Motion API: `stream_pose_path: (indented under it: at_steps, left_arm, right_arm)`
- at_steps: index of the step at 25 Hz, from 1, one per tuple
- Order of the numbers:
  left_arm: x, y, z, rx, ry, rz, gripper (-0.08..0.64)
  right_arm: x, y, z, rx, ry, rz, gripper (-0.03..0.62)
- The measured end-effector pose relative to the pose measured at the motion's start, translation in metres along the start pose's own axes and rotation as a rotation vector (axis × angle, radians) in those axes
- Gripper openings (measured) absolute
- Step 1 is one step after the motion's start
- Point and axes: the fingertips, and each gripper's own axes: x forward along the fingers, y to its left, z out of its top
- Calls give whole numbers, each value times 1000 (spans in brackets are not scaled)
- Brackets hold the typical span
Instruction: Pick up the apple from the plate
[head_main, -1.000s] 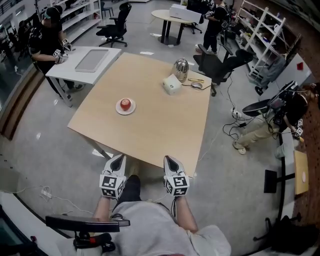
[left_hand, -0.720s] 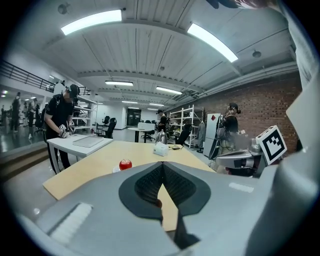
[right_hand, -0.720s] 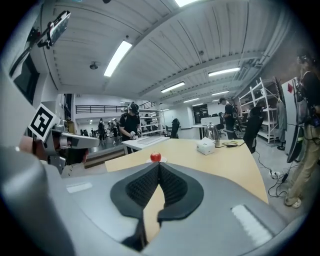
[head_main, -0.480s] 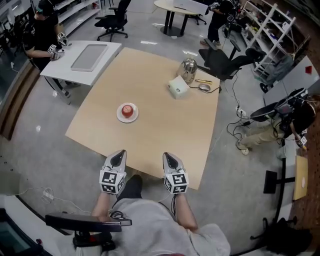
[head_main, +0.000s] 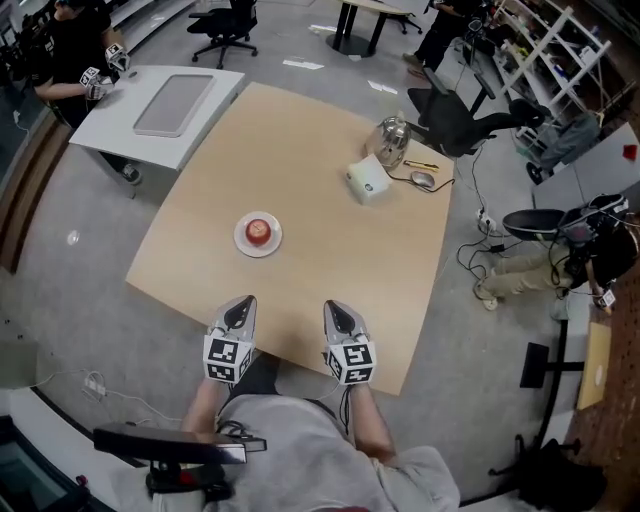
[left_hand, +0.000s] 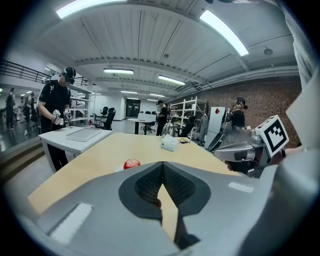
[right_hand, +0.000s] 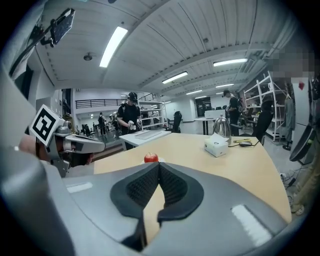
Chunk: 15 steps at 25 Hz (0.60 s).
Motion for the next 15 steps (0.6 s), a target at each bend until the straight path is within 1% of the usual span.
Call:
stream_pose_path:
  at_steps: [3,6,10,15]
  left_arm:
    - [12,14,-3,15,20,6,20]
    - [21,27,-7,8,44,6,20]
    - [35,44,-19,14,101,20,20]
    - [58,60,-23,43,119,0,20]
  right_arm:
    - [19,1,-1,-1,19,7,6]
    - [35,6,-3,6,39,17,6]
    - [51,11,-5,9,65,28,6]
    - [67,7,-10,23,94,16,6]
